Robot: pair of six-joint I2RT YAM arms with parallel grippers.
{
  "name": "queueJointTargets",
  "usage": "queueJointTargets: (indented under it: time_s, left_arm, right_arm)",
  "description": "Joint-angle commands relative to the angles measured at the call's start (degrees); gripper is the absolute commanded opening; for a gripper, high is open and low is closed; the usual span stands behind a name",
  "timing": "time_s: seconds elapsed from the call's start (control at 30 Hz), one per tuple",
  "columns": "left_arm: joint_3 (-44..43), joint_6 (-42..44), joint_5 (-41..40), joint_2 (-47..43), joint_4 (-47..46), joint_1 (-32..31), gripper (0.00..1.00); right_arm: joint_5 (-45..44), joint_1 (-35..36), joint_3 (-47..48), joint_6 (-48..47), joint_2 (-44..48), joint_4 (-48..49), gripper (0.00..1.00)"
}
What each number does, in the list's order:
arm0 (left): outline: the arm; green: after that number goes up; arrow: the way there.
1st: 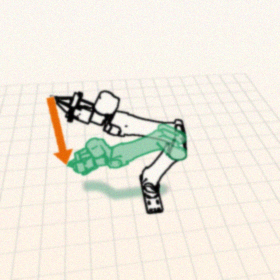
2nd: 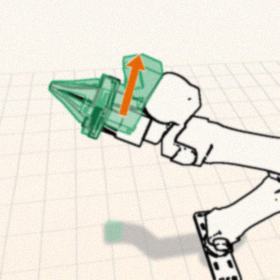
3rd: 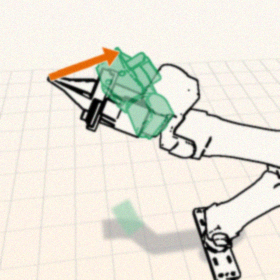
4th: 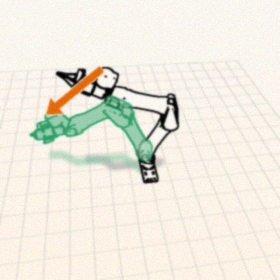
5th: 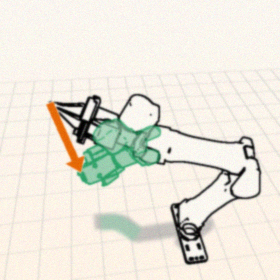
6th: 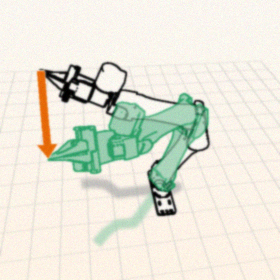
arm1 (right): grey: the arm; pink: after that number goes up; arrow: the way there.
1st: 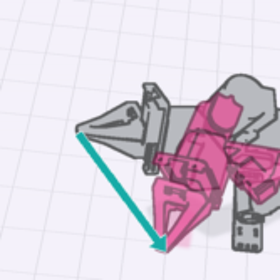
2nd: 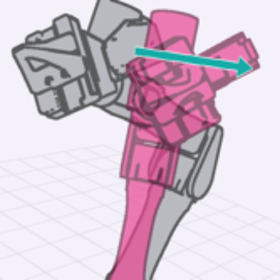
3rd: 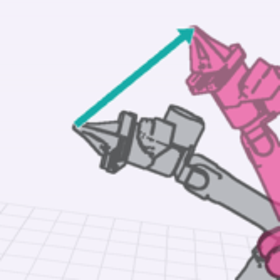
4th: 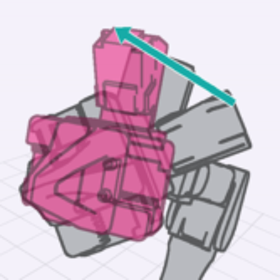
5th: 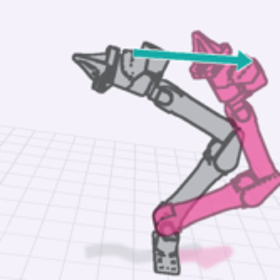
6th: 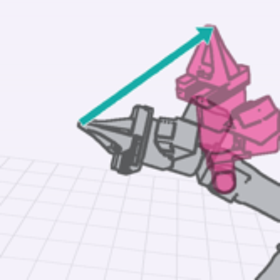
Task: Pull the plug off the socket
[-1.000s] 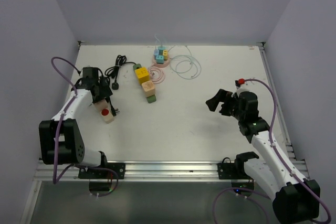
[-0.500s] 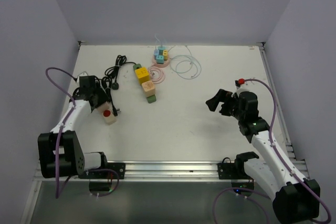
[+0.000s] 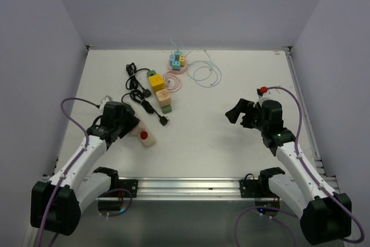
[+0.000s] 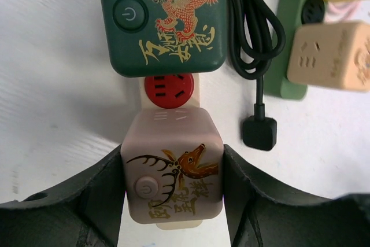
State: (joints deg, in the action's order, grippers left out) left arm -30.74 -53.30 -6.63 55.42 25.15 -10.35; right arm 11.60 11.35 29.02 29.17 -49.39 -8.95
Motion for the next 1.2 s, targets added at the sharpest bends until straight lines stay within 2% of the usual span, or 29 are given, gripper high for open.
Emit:
queueJointTargets:
  time_s: [0.0,0.03,0.07,0.13,0.17,0.23,0.3,0.33,0.4,0.57,0.67,0.8,0.93,1.0,1.03,1.07,1.17]
  left_arm:
    - [4.0,-8.8,5.9,-1.6,-0.3,-5.1,0.18]
    - [4.4,-9.8,6.1,-1.7,-0.4,-6.4,0.22]
    - [4.5,-9.8,6.3,-1.6,-0.1,-7.0,0.33]
    - [4.6,-9.8,6.2,-1.7,0.5,-7.8,0.44]
    - [4.5,-9.3,5.8,-2.2,0.7,-8.0,0.55]
    - [3.8,-8.1,4.7,-2.7,1.8,-8.1,0.64]
    - [1.5,-6.5,3.2,-2.4,2.8,-8.1,0.77]
    - [0.3,-4.0,2.7,-2.1,3.2,-8.1,0.89]
    - [-4.3,-0.9,0.8,0.7,5.0,-8.1,0.98]
    - [-15.4,8.3,-4.0,7.7,9.0,-8.1,1.0]
    - [-20.4,13.5,-6.6,7.8,8.8,-8.1,1.0]
    - [-26.8,20.4,-10.1,10.3,11.7,-7.9,1.0]
    - [-28.4,24.5,-10.7,13.9,10.9,-6.6,1.0]
    - [-27.6,25.9,-7.6,13.8,7.8,-4.1,1.0]
    - [-27.5,26.7,-6.8,13.8,6.9,-3.0,1.0]
    - [-27.0,27.3,-3.7,13.7,5.8,-1.6,1.0]
    - [-27.1,29.1,0.8,14.3,3.9,4.4,1.0]
  right_arm:
    - [1.1,0.2,2.4,0.3,0.3,1.2,0.99]
    - [1.2,0.3,2.3,0.3,0.3,1.3,0.99]
    - [1.4,0.2,2.3,0.3,0.3,1.4,0.99]
    - [1.7,0.2,2.3,0.3,-0.1,1.5,0.99]
    - [1.7,0.2,2.3,0.3,-0.2,1.5,0.99]
    - [1.9,0.2,2.3,0.3,-0.4,1.6,0.99]
    - [2.4,0.3,2.3,0.0,-0.4,1.8,0.99]
    - [2.8,0.2,2.3,-0.2,-0.6,2.0,0.99]
    - [4.3,0.2,2.2,-0.4,-0.9,2.6,0.99]
    - [8.2,0.2,2.2,-1.4,-2.5,4.6,0.99]
    - [10.3,0.7,2.0,-1.7,-2.2,6.6,0.99]
    - [11.8,4.9,1.8,-3.6,-1.9,10.0,0.99]
    - [10.6,16.7,3.9,-8.0,-3.6,12.5,0.98]
    - [5.0,22.0,5.3,-12.8,-4.9,12.6,0.98]
    - [3.1,26.8,6.5,-14.0,-7.1,13.9,0.99]
    - [-0.7,28.8,7.0,-15.1,-8.2,14.8,0.99]
    - [-3.4,34.2,9.3,-18.3,-14.1,20.1,0.99]
